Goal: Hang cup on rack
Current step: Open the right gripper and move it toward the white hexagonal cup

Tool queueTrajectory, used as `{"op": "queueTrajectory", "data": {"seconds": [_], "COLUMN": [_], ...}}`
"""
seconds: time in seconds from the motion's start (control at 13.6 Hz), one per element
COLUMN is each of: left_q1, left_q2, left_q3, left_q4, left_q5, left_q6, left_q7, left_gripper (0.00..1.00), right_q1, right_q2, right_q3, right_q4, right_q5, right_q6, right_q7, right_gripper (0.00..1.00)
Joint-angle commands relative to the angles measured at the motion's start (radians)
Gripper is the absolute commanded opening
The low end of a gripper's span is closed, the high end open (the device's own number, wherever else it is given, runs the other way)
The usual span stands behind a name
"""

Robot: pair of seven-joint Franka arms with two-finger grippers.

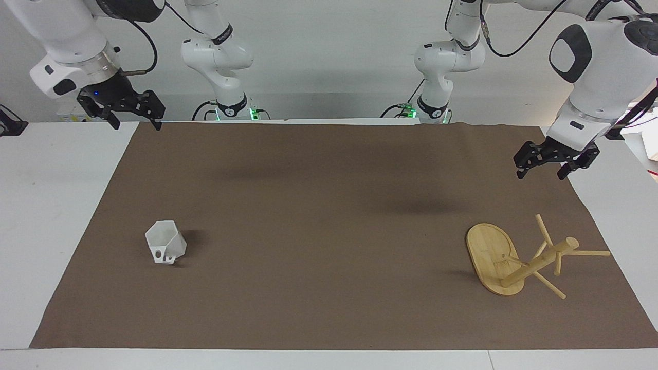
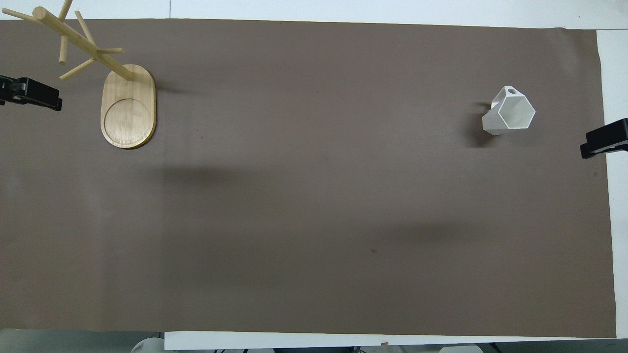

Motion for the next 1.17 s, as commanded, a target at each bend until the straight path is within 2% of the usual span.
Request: {"op": "queueTrajectory", "data": {"seconds": [0.0,0.51,0.59,0.73,1.1], "left_q1": [0.009,-0.002,0.006,0.018,0.032], "left_q2": [-0.023,-0.028,-0.048,-0.058,-0.072], "left_q3": [-0.004,-0.008,-0.010,-0.001,0.003], "left_q4": [-0.033,-0.021,-0.021,0.011,0.009], "left_q5": [0.010,0.010,0.000,-0.132,-0.142], "left_q6": [0.018,0.009,-0.029,-0.108,-0.174], "left_q7": [0.015,0.014,0.010,-0.032,-0.048], "left_gripper": [1.00,1.00,1.00,1.00,1.00], "right_q1": [0.001,0.001,-0.003,-0.056,-0.213], "right_q2": [-0.006,-0.026,-0.023,-0.028,0.099], "right_q3": [-0.001,-0.001,-0.001,-0.009,-0.009], "right_q4": [-0.001,-0.066,-0.069,-0.130,-0.164], "right_q5": [0.019,0.031,0.065,0.120,0.330], "right_q6": [0.008,0.010,0.033,0.134,0.267], "right_q7": [0.019,-0.017,-0.109,-0.378,-1.034], "right_gripper": [0.99,0.99,0.99,0.99,0.99]}}
